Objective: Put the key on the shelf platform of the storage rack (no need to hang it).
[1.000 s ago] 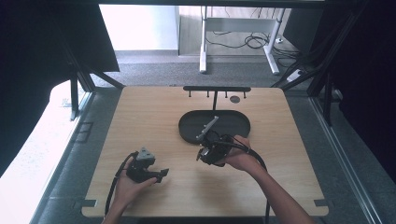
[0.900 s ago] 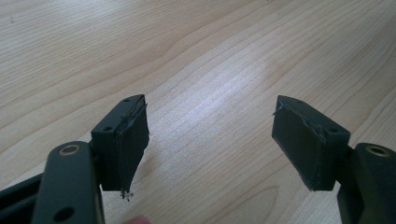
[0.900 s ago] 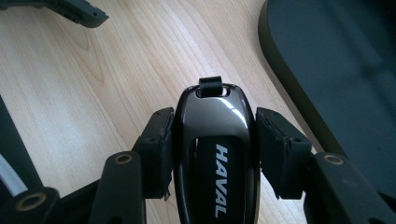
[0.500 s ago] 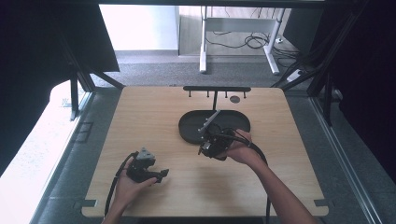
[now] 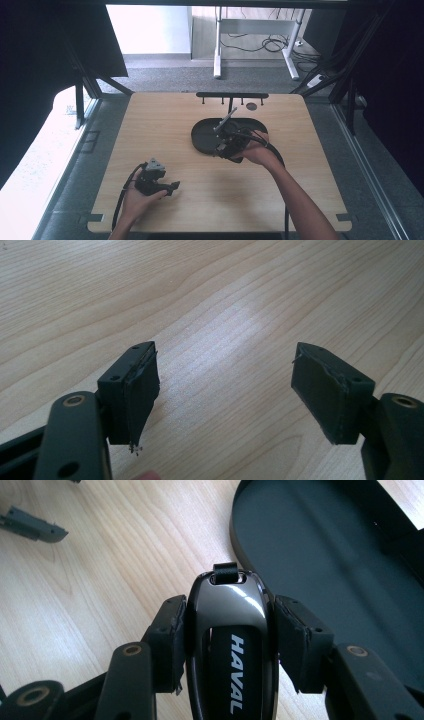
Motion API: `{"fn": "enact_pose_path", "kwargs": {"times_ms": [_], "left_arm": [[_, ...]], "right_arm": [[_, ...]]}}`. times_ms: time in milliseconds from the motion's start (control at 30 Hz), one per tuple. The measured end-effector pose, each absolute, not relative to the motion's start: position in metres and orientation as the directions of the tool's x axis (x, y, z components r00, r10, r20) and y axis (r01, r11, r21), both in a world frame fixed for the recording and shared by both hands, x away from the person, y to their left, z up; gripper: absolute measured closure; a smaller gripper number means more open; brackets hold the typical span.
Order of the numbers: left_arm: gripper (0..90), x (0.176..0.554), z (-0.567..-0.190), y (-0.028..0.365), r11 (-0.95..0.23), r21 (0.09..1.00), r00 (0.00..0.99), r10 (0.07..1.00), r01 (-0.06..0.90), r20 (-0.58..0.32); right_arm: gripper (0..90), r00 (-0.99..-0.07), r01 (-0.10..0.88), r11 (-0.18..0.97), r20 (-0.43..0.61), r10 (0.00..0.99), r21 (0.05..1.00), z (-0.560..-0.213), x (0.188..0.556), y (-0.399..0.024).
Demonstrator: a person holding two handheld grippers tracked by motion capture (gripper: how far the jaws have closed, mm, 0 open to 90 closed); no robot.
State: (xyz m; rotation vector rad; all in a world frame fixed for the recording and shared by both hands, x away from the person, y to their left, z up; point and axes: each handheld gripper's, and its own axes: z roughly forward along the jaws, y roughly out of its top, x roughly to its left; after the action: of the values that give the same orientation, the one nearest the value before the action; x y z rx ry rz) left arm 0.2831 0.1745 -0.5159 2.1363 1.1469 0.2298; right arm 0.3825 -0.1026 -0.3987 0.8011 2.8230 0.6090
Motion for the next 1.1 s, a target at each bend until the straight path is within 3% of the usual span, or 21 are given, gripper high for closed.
{"fn": "enact_pose_path", "kwargs": {"times_ms": [1100], "left_arm": [[27.5, 0.283, -0.515, 0.177, -0.374, 0.643, 0.597, 0.786, 0.669, -0.164]], "right_arm": [[50.1, -0.804, 0.543, 0.738, -0.007, 0.595, 0.400, -0.403, 0.436, -0.113]]}}
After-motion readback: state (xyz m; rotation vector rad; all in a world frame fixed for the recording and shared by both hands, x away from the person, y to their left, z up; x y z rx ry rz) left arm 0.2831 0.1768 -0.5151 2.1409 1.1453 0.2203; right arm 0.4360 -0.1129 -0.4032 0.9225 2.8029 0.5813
